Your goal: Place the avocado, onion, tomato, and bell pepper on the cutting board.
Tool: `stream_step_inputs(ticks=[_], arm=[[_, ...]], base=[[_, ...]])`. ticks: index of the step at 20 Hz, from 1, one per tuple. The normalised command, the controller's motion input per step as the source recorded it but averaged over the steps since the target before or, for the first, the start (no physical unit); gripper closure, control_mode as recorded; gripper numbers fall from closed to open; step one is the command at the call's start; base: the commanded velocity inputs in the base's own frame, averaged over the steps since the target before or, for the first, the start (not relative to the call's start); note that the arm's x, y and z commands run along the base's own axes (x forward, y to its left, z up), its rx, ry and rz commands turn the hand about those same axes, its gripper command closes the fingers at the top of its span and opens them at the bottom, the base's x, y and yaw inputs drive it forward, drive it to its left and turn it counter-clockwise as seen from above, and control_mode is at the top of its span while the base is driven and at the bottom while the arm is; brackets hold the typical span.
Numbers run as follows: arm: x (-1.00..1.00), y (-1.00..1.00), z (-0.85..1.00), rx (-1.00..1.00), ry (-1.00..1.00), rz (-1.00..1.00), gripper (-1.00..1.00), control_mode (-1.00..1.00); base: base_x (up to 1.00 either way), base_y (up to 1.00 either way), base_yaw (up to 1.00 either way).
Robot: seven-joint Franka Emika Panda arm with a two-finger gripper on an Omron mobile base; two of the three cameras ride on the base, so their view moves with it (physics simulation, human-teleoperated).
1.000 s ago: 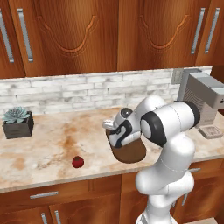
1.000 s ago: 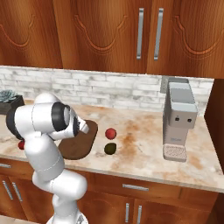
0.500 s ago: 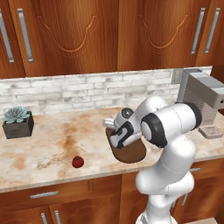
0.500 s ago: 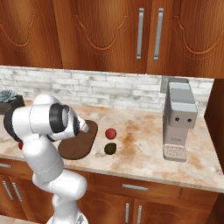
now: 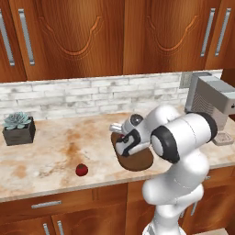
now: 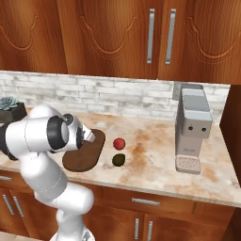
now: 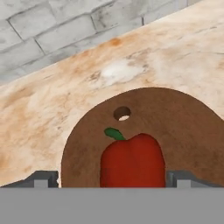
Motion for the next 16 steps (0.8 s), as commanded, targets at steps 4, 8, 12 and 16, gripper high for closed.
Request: stream_step_inputs(ticks=[4,8,12,16], arm=[[-0.20,-0.31,0.46,0.00,0.00,0.05,-1.00,-1.00],[-0.09,-0.25,0.59,0.00,-0.01,0.06,-1.00,-1.00],[-0.01,-0.22,0.65,0.00,0.00,0.06,-1.00,-1.00],[-0.11,-0.21,0.48,-0.06,0.06,0.07,-1.00,-1.00]], base=[[0.00,0.00,0.00],[0.00,0.00,0.00],[0.00,0.00,0.00],[0.00,0.00,0.00]])
